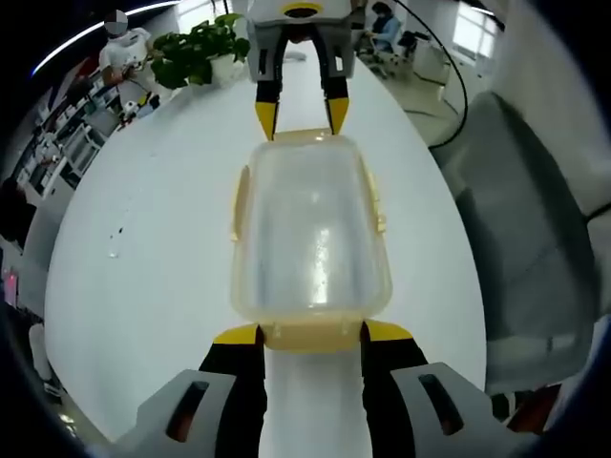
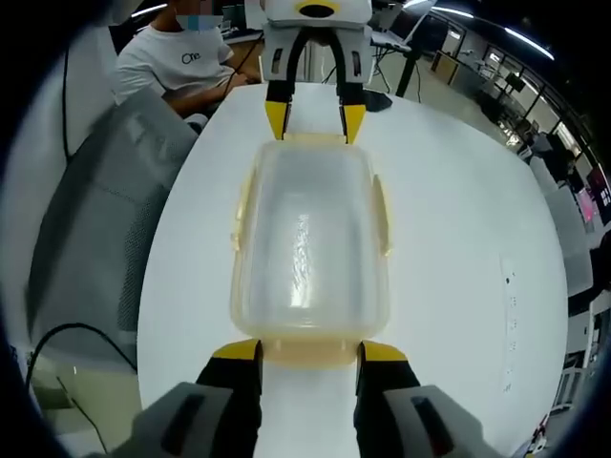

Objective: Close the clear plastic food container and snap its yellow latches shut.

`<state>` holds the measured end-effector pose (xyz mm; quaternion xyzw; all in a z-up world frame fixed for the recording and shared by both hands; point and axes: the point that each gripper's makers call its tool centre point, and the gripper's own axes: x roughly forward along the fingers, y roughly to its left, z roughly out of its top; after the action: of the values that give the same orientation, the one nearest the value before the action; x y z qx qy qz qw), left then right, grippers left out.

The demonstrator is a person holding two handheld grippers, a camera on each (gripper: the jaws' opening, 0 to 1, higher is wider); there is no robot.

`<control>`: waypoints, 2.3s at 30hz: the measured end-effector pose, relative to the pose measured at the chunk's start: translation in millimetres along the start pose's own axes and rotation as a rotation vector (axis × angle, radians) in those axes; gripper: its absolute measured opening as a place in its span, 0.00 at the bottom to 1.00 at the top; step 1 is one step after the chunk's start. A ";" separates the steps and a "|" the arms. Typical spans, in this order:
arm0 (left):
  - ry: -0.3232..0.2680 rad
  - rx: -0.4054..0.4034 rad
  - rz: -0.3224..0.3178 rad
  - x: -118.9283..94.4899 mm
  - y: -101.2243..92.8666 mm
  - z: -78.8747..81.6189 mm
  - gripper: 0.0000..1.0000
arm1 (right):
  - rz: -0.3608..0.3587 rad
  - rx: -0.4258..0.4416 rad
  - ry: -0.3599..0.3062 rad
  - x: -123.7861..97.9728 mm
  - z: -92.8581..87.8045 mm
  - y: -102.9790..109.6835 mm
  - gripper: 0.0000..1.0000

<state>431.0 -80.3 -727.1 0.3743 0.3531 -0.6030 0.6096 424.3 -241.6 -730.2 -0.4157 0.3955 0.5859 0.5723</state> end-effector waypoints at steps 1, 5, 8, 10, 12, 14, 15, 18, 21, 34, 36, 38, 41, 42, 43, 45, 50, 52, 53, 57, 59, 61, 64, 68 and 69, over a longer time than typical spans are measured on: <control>0.004 -0.008 0.001 0.5 0.8 -1.4 0.36 | 0.001 -0.001 -0.003 1.2 0.1 -0.5 0.35; 0.037 -0.023 -0.004 5.1 -0.8 -6.9 0.36 | 0.007 -0.013 -0.004 5.3 1.8 -1.0 0.35; 0.045 -0.024 0.004 7.7 1.0 -8.4 0.36 | 0.003 -0.018 -0.005 7.9 0.2 -4.6 0.35; 0.043 -0.020 0.000 8.3 0.0 -8.9 0.36 | 0.007 -0.029 0.001 9.5 -0.7 -4.6 0.35; 0.046 -0.023 0.000 9.0 -0.3 -10.4 0.36 | 0.010 -0.023 -0.001 10.5 0.2 -4.7 0.35; 0.047 -0.020 -0.005 8.9 -1.2 -11.5 0.36 | 0.012 -0.023 -0.002 12.3 0.8 -3.7 0.35; 0.045 -0.020 -0.004 8.9 -1.4 -11.6 0.36 | 0.013 -0.023 0.002 14.0 0.5 -2.9 0.36; 0.046 -0.015 0.000 10.3 -1.6 -12.8 0.36 | 0.004 -0.030 0.003 13.8 0.6 -4.3 0.36; 0.052 0.002 0.003 10.4 0.6 -13.7 0.36 | 0.013 -0.008 0.003 14.2 1.6 -2.7 0.36; 0.044 0.043 0.057 6.1 6.9 -16.4 0.47 | 0.001 0.048 0.026 13.1 -4.7 0.3 0.54; 0.031 -0.002 0.048 2.3 4.3 -18.4 0.54 | 0.014 0.015 0.037 9.0 -11.5 4.7 0.44; 0.017 0.002 0.043 -3.4 3.0 -20.3 0.47 | 0.025 0.059 0.014 4.7 -11.1 6.9 0.39; -0.015 -0.110 0.044 -6.6 3.9 -22.5 0.50 | 0.025 0.130 -0.015 -3.6 -9.9 5.8 0.40; -0.037 -0.150 0.039 -7.5 3.7 -21.2 0.49 | 0.018 0.135 -0.024 -5.8 -9.2 4.2 0.36; -0.065 -0.201 0.034 -9.2 3.8 -18.5 0.49 | 0.002 0.174 -0.041 -8.1 -7.6 1.1 0.33; -0.100 -0.256 0.047 -11.6 7.8 -15.6 0.48 | -0.014 0.303 -0.059 -10.7 -7.9 -1.9 0.36; -0.133 -0.392 0.057 -12.5 11.0 -12.7 0.49 | -0.042 0.471 -0.115 -13.8 -6.7 -8.4 0.31; -0.168 -0.478 0.059 -12.8 13.8 -9.1 0.47 | -0.031 0.573 -0.160 -15.5 0.3 -7.0 0.29; -0.179 -0.515 0.055 -12.7 13.7 -7.5 0.48 | -0.026 0.595 -0.175 -16.0 3.2 -6.1 0.28; -0.168 -0.565 0.041 -7.7 11.2 -9.3 0.53 | -0.045 0.675 -0.199 -15.7 10.8 -7.3 0.27; -0.183 -0.621 0.047 -6.8 12.3 -8.5 0.52 | -0.048 0.673 -0.194 -13.4 13.7 -5.5 0.29; -0.198 -0.693 0.040 -6.6 13.1 -7.3 0.51 | -0.046 0.675 -0.180 -10.6 13.7 -3.0 0.28; -0.189 -0.736 0.053 -6.2 13.2 -9.8 0.45 | -0.036 0.765 -0.190 -6.1 13.9 -0.6 0.30; -0.243 -0.898 0.054 -3.3 12.3 -1.5 0.45 | -0.047 0.817 -0.185 1.4 10.4 -1.9 0.32; -0.250 -0.916 0.059 -1.9 12.9 -0.7 0.46 | -0.046 0.820 -0.187 2.5 10.6 -2.2 0.32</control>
<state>443.8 -78.9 -725.4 0.0016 0.4957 -0.4081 0.7667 426.2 -230.7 -728.8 -0.1072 0.5328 0.4023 0.7368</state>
